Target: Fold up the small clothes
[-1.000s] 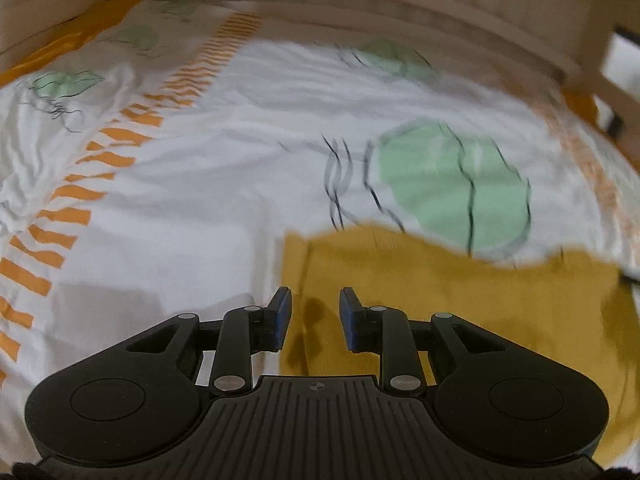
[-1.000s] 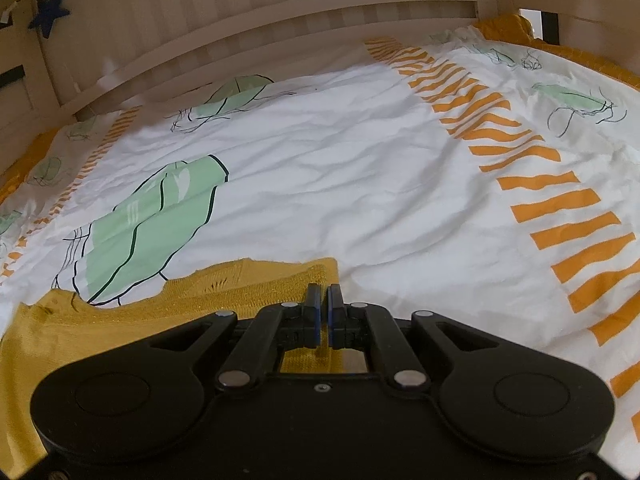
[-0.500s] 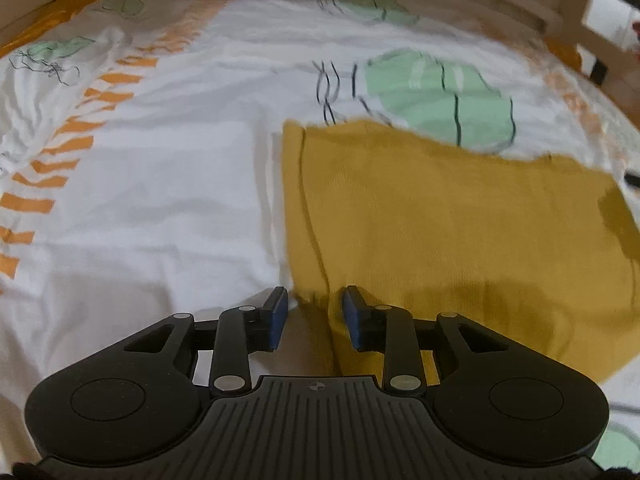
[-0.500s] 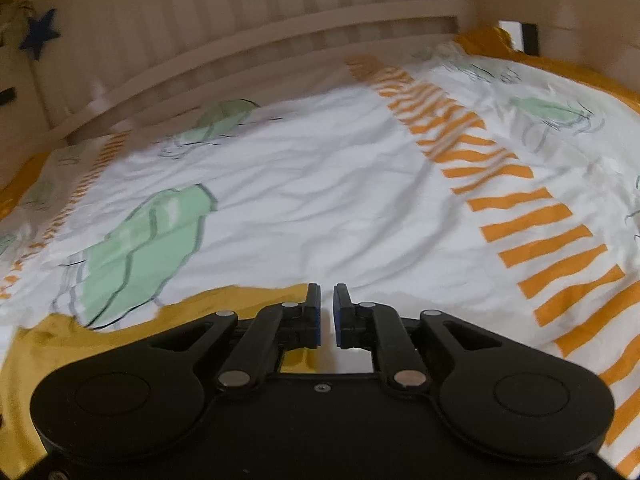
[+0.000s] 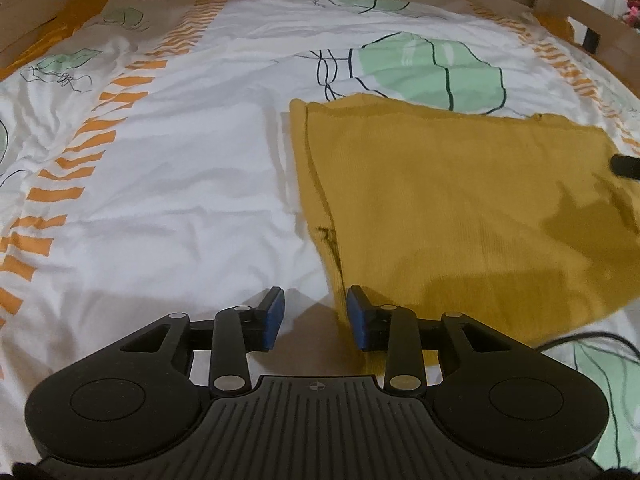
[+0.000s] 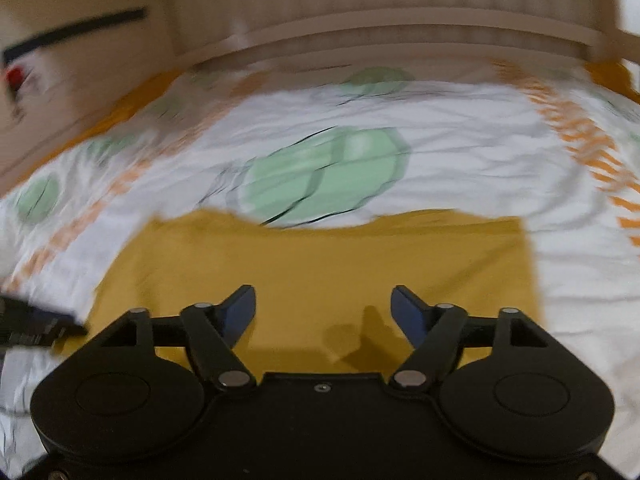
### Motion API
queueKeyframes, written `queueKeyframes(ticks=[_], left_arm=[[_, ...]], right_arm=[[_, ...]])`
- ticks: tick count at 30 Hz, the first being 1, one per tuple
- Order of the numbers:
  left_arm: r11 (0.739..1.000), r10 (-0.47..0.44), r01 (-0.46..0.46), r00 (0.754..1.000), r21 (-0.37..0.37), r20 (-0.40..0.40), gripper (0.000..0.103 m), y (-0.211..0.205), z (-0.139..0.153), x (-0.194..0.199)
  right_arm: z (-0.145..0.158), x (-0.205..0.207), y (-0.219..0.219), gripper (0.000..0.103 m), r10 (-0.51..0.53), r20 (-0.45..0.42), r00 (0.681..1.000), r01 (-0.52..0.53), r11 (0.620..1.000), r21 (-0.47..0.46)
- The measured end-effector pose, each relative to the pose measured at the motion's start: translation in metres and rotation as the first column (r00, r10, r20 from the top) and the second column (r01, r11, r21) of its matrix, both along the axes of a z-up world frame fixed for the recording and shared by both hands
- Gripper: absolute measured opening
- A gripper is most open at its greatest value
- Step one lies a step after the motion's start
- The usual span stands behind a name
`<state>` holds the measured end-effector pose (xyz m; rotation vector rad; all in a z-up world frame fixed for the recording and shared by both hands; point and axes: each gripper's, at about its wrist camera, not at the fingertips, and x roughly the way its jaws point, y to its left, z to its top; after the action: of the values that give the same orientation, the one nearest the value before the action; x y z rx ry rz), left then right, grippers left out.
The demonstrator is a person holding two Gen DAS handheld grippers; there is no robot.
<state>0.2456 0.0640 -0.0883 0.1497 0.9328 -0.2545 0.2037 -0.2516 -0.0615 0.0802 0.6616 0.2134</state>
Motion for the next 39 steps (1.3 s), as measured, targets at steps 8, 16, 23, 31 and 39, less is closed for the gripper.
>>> queueKeyframes(ticks=[8, 16, 23, 31, 39], left_arm=[[0.999, -0.009, 0.01, 1.0, 0.043, -0.014, 0.034, 0.007, 0.003, -0.024], [1.0, -0.008, 0.008, 1.0, 0.019, 0.027, 0.034, 0.016, 0.019, -0.055], [0.999, -0.027, 0.03, 0.996, -0.045, 0.081, 0.034, 0.004, 0.035, -0.048], [0.988, -0.082, 0.085, 0.996, -0.125, 0.029, 0.034, -0.01, 0.016, -0.034], [0.984, -0.073, 0.074, 0.997, -0.16, 0.008, 0.034, -0.005, 0.004, -0.035]], right_arm=[[-0.03, 0.0, 0.072, 0.09, 0.092, -0.1, 0.991, -0.106, 0.984, -0.144], [-0.038, -0.034, 0.118, 0.093, 0.199, -0.087, 0.976, -0.212, 0.959, -0.188], [-0.029, -0.053, 0.121, 0.093, 0.242, -0.041, 0.969, -0.246, 0.959, -0.143], [-0.024, -0.074, 0.105, 0.094, 0.197, -0.046, 0.979, -0.201, 0.976, -0.079], [-0.018, -0.08, 0.102, 0.094, 0.195, -0.031, 0.98, -0.196, 0.98, -0.039]])
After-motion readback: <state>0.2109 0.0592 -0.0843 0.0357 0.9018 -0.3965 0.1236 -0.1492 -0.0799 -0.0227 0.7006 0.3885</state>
